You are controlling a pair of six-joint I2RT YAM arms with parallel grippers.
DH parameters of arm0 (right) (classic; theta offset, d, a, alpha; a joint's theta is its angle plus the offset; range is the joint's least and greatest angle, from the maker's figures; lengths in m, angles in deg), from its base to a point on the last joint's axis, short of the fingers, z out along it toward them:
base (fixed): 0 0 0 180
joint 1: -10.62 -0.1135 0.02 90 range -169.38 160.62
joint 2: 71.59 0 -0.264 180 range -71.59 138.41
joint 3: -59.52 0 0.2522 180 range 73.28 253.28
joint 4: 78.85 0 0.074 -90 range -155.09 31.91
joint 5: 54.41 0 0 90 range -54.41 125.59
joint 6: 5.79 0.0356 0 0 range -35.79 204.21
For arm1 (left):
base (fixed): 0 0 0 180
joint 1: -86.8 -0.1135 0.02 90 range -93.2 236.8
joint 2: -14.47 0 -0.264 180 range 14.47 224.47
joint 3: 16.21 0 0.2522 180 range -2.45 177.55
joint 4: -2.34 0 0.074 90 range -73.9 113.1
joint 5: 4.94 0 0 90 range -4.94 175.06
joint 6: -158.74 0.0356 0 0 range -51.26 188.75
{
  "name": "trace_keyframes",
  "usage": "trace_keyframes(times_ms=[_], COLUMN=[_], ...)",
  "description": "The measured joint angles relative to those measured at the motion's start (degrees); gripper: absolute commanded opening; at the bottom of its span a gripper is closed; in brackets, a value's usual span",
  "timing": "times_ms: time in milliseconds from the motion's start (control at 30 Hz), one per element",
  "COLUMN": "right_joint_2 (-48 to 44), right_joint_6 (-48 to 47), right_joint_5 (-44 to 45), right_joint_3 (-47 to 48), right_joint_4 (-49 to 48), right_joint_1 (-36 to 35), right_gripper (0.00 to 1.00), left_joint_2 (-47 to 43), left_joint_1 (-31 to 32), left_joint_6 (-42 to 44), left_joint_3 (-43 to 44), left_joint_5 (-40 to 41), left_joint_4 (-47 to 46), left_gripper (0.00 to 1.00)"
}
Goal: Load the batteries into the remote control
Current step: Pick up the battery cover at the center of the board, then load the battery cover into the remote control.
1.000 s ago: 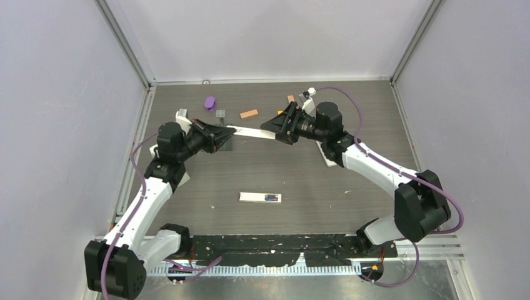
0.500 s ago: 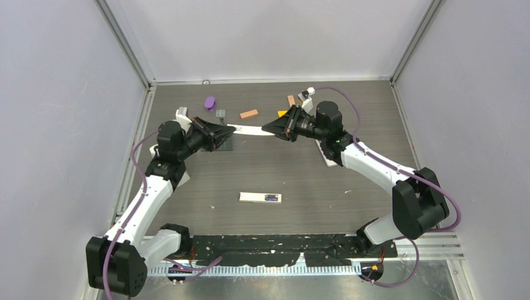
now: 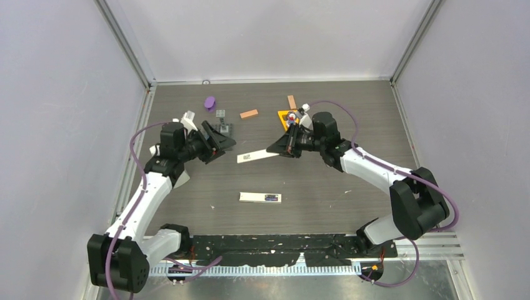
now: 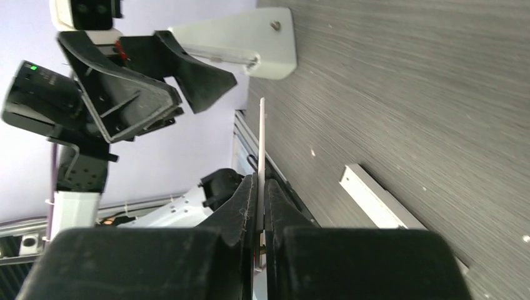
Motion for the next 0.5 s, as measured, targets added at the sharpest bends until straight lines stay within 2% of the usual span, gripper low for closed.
trace_keyframes(times_ms=[300,500], right_joint_2=[-1.05,-1.14], right_joint_6=[-2.08,-0.04], right_joint_5=[0.52,3.96], right_joint_3=[-9.44,-14.58], right_joint_4=[3.34,-1.25], right_joint_1=[-1.73,-7.28], right_gripper=[0.06,0.05], left_joint_2=[-3.26,-4.59], left_joint_1=[0.11,0.44], left_joint_6=[6.38,7.48], left_joint_3=[-10.56,-15.91], left_joint_5=[-0.33,-0.24], left_joint_4=[2.64,5.27], left_gripper=[0.69,0.68])
